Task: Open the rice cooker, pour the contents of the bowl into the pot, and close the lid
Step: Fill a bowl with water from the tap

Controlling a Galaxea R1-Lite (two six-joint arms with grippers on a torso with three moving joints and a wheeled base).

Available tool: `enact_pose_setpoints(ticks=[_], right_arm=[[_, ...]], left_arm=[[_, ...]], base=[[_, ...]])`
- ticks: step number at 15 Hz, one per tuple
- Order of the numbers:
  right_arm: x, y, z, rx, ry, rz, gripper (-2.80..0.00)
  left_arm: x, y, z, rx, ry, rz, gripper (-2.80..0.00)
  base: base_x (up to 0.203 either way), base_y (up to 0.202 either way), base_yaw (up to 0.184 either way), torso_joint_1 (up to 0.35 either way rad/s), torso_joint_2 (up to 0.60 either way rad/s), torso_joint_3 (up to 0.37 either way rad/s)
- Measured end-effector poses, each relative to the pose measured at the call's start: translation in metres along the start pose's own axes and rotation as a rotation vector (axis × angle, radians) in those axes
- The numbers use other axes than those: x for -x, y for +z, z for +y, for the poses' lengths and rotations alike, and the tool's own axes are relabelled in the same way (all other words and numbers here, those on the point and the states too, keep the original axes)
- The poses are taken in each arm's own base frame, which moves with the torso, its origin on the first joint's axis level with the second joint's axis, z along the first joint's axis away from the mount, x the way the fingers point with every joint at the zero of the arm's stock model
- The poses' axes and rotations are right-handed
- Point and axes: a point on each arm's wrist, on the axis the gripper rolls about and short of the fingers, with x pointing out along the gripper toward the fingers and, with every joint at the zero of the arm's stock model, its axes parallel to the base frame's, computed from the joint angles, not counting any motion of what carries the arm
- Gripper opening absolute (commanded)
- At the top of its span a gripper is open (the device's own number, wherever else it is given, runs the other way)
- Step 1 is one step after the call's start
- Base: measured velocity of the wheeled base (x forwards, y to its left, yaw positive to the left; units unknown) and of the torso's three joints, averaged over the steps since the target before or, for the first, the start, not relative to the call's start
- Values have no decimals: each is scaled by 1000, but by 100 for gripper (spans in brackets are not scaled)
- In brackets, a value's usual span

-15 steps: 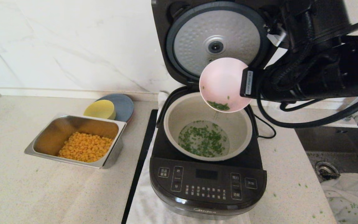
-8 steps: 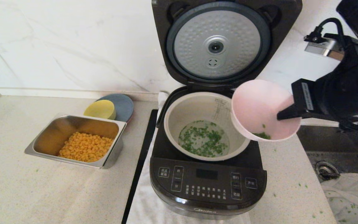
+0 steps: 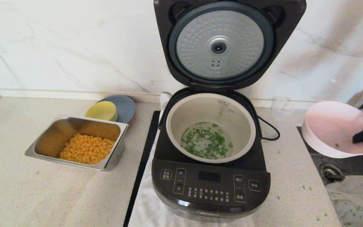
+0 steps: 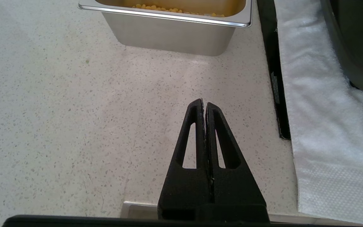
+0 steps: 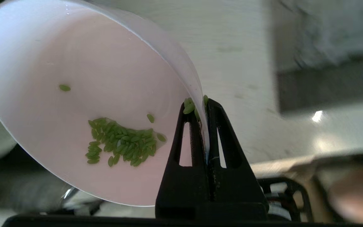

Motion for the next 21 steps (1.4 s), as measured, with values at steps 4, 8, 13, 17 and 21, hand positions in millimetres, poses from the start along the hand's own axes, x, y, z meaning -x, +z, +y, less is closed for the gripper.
enact_pose_setpoints(ticks=[4, 8, 13, 17, 21], right_arm=[[-21, 20, -74, -249, -70, -8, -280], [-43, 27, -149, -411, -98, -21, -280], [-64, 25, -234, -604, -66, -11, -280], [-82, 23, -287, -702, -74, -24, -280], [-94, 27, -324, -757, -77, -38, -280]], left_arm=[[0, 0, 0, 0, 0, 0, -280], [0, 0, 0, 0, 0, 0, -280], [0, 0, 0, 0, 0, 0, -280], [0, 0, 0, 0, 0, 0, -280], [0, 0, 0, 0, 0, 0, -280]], base=[[0, 0, 0, 0, 0, 0], [0, 0, 0, 0, 0, 0], [0, 0, 0, 0, 0, 0], [0, 0, 0, 0, 0, 0], [0, 0, 0, 0, 0, 0]])
